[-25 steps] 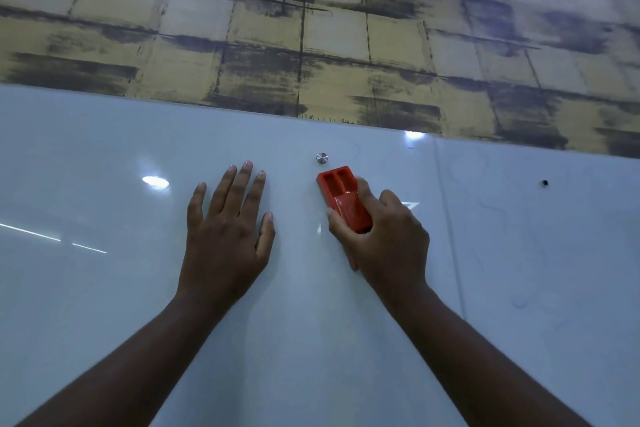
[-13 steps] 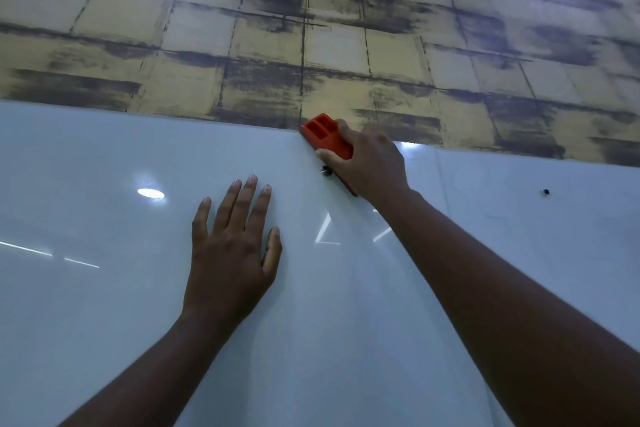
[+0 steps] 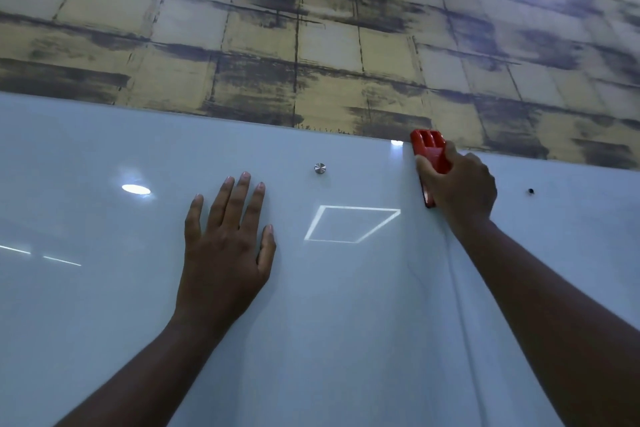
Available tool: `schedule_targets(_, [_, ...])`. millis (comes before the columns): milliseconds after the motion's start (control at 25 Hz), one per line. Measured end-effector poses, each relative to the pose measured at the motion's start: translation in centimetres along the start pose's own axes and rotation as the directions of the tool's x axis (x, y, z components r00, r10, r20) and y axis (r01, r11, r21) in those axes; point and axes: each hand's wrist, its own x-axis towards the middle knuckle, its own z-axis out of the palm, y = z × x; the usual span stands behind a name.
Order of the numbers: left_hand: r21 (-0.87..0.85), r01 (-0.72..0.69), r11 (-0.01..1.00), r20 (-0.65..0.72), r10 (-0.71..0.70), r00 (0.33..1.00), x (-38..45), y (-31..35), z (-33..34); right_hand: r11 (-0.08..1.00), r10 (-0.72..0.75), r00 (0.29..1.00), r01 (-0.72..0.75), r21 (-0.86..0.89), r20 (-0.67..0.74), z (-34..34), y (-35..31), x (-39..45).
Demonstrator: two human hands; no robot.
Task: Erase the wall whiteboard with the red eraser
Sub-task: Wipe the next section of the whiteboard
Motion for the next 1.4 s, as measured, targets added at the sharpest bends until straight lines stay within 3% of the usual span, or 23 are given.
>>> schedule_targets(160, [0.008,0.004,1.000,0.017,-0.004,1.000,0.0,0.0,0.0,0.999,-0.045,0.998,0.045,0.021,0.040,-0.2,-3.5,-4.0])
schedule_targets(280, [-0.005,0.032,0.999,0.016,-0.032,0.999,-0.5,0.4,0.0,0.983,-0.180,0.983,0.179,0.028,0.046,-0.5,-5.5,-9.1])
schedule_targets(480, [-0.022,0.054,0.998,0.036,-0.054,0.998,-2.3,1.5,-0.2,0.914,-0.392,0.913,0.401,-0.065,0.116,-1.8,-2.5,-9.2])
schedule_targets(680, [-0.034,0.057,0.998,0.055,-0.055,0.997,-3.5,2.0,-0.7,0.934,-0.335,0.934,0.347,-0.086,0.123,-2.5,-0.2,-7.0])
schedule_targets(840, [-0.044,0.082,0.996,0.080,-0.079,0.994,-5.0,2.8,-1.0,0.962,-0.273,0.957,0.274,-0.003,0.099,-2.4,-0.9,-11.1])
schedule_targets(1000, [-0.035,0.086,0.996,0.087,-0.083,0.993,-6.8,4.0,-1.4,0.886,-0.463,0.880,0.454,0.097,0.106,-3.7,-0.1,-16.6])
schedule_targets(1120, [-0.027,0.071,0.997,0.092,-0.069,0.993,-7.6,4.4,-1.7,0.824,-0.567,0.811,0.559,0.097,0.141,-4.2,1.8,-14.9])
schedule_targets(1280, [-0.046,0.067,0.997,0.099,-0.062,0.993,-8.4,4.6,-1.9,0.933,-0.359,0.926,0.355,0.055,0.115,-3.9,3.8,-11.9])
schedule_targets(1400, [-0.064,0.060,0.996,0.103,-0.054,0.993,-9.3,4.9,-2.3,0.969,-0.243,0.966,0.238,0.063,0.089,-4.1,3.7,-13.8])
